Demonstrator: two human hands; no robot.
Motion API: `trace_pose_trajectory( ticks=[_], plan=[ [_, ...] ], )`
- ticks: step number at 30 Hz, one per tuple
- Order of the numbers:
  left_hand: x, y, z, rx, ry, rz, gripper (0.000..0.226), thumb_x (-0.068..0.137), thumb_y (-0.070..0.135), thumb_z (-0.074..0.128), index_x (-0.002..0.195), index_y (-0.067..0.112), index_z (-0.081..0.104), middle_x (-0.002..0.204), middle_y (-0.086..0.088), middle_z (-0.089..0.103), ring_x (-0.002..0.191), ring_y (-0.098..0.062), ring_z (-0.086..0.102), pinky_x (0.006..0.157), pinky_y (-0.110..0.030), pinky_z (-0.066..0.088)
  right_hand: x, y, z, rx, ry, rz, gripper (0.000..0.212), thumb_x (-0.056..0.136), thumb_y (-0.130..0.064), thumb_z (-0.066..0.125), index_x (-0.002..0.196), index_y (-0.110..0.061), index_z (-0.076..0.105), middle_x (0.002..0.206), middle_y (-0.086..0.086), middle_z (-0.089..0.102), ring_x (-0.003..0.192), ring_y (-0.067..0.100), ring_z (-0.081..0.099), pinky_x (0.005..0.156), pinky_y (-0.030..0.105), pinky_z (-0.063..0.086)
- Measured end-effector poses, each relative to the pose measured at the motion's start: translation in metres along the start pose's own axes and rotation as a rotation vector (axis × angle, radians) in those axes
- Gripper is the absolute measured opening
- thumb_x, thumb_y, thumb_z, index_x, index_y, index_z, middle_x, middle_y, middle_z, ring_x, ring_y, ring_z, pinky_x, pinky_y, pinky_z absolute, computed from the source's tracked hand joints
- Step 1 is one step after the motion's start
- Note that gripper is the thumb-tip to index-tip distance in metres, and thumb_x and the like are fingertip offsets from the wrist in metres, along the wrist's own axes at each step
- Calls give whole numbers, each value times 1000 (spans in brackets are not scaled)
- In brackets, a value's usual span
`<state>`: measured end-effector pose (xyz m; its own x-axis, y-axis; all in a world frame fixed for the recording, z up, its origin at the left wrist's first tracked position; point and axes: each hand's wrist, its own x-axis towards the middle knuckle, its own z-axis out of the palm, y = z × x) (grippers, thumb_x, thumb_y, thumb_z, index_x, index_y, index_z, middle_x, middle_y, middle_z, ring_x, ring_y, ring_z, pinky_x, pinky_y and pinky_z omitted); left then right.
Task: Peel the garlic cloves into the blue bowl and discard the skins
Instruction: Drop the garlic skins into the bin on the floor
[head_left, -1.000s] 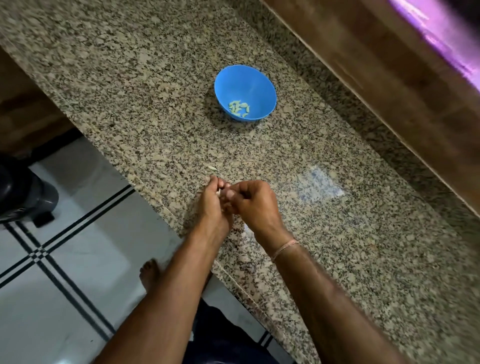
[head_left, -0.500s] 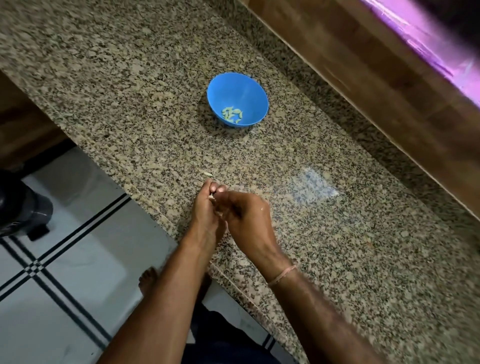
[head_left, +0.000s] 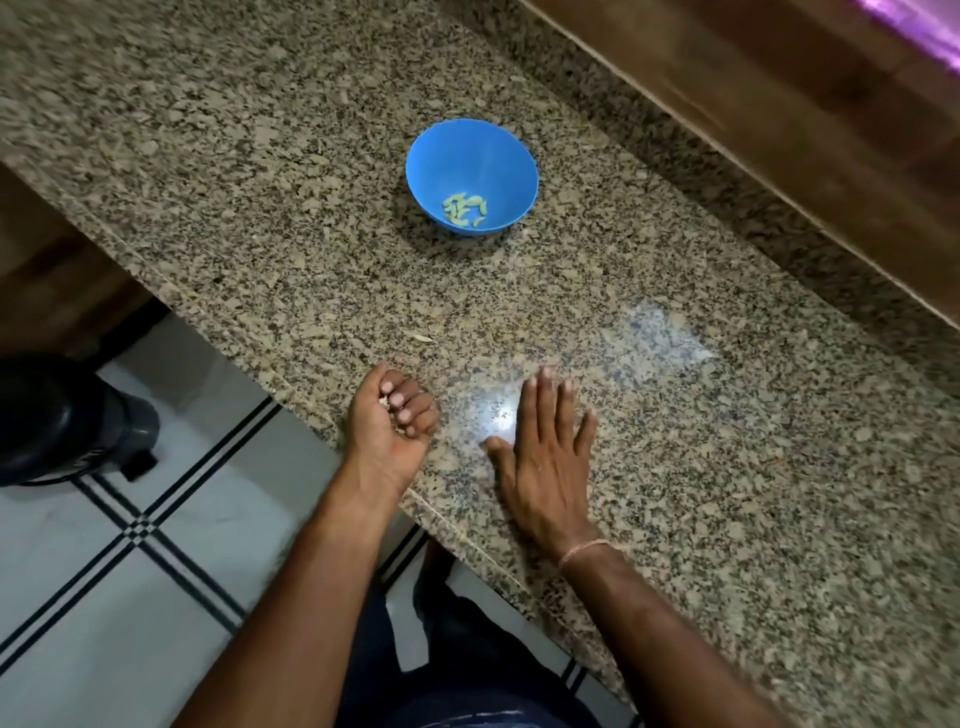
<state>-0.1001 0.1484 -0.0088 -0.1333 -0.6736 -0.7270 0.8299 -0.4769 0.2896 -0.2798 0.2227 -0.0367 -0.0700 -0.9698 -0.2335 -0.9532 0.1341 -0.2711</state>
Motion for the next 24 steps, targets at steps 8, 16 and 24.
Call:
trace_pose_trajectory(
  ticks=[8, 16, 24],
  plan=[
    [1, 10, -13, 49, -20, 9, 49, 111, 36, 39, 63, 25, 44, 51, 9, 33, 39, -5, 27, 35, -19, 21, 44, -43, 3, 59, -11, -85, 76, 108, -61, 12, 163, -19, -20, 169, 1, -32, 155, 22, -31, 125, 60, -16],
    [-3, 10, -13, 63, -18, 31, 49, 111, 36, 39, 64, 24, 44, 50, 9, 34, 39, -5, 28, 34, -19, 23, 30, -21, 6, -33, -43, -162, 73, 109, -57, 20, 164, -26, -17, 171, 0, -27, 157, 26, -26, 123, 64, -16],
    [-9, 15, -24, 36, -45, 32, 49, 110, 35, 41, 63, 24, 45, 51, 9, 34, 39, -5, 27, 36, -19, 21, 3, -38, 3, -50, -67, -346, 68, 106, -57, 22, 165, -38, -6, 172, 4, -25, 158, 29, -22, 123, 69, -9]
  ],
)
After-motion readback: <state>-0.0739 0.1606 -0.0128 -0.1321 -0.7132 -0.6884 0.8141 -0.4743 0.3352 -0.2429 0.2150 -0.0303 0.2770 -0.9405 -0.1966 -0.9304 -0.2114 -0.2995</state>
